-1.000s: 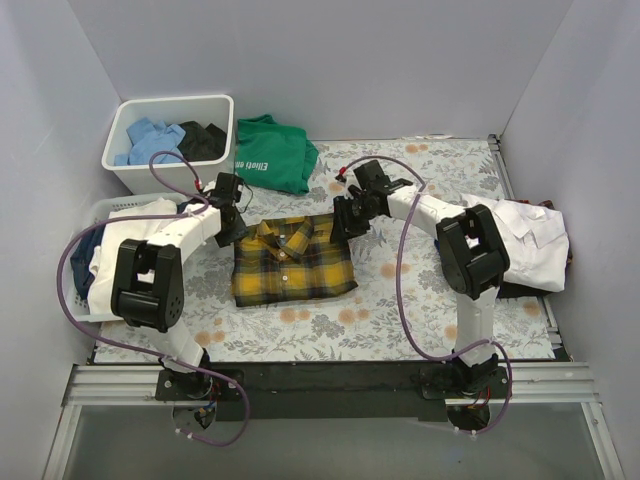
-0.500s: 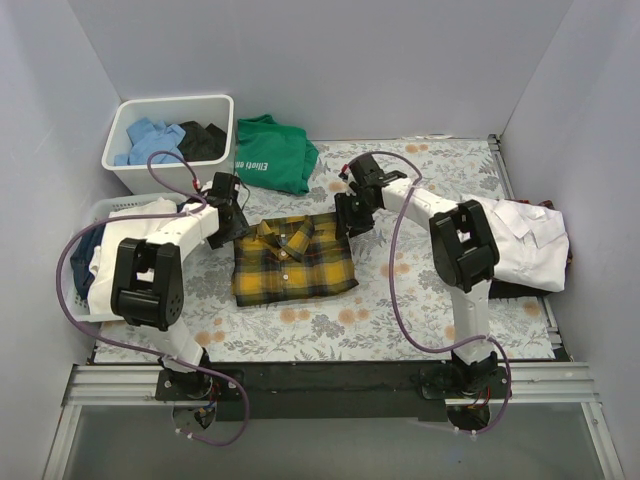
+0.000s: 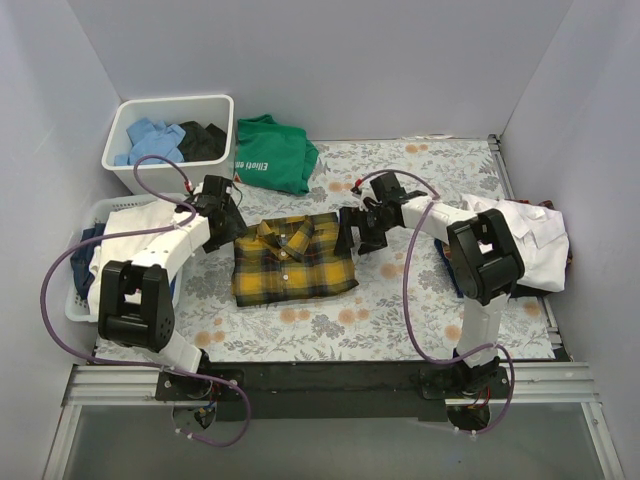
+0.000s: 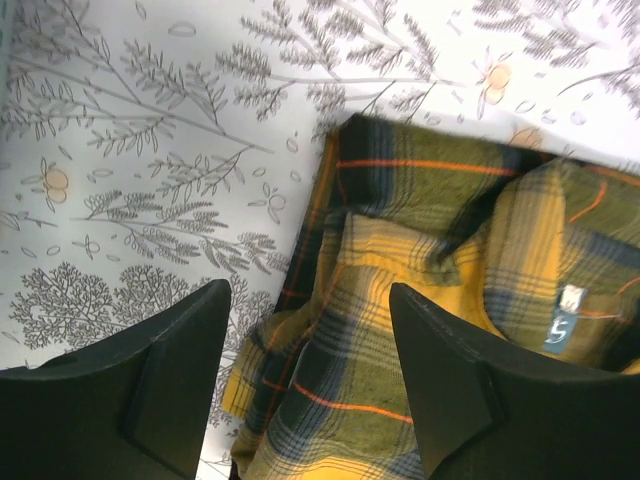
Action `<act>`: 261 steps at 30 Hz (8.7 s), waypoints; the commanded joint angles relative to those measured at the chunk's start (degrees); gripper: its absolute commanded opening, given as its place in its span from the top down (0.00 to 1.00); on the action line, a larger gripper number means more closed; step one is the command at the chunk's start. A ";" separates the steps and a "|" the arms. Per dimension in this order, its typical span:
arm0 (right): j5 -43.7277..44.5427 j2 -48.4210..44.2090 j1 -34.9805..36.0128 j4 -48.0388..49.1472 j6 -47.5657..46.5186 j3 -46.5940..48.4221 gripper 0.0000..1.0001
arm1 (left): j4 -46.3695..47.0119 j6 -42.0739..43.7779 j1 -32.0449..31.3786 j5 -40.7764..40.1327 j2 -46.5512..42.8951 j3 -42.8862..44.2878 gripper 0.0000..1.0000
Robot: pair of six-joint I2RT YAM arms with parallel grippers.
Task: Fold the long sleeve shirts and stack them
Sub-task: Fold the shirt, then neatly place the folded shirt to the corner
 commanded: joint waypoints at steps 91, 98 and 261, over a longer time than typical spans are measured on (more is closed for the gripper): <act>65.51 -36.85 -41.25 -38.91 1.21 21.24 0.99 | -3.74 6.51 1.54 16.22 -2.77 5.68 0.33; 60.67 -31.84 -44.78 -38.91 2.27 19.48 0.95 | -3.30 6.42 1.54 16.13 -2.77 5.07 0.33; 47.48 -38.34 9.97 -16.94 4.47 0.05 0.01 | 5.84 11.34 -1.54 12.70 -19.55 1.64 0.02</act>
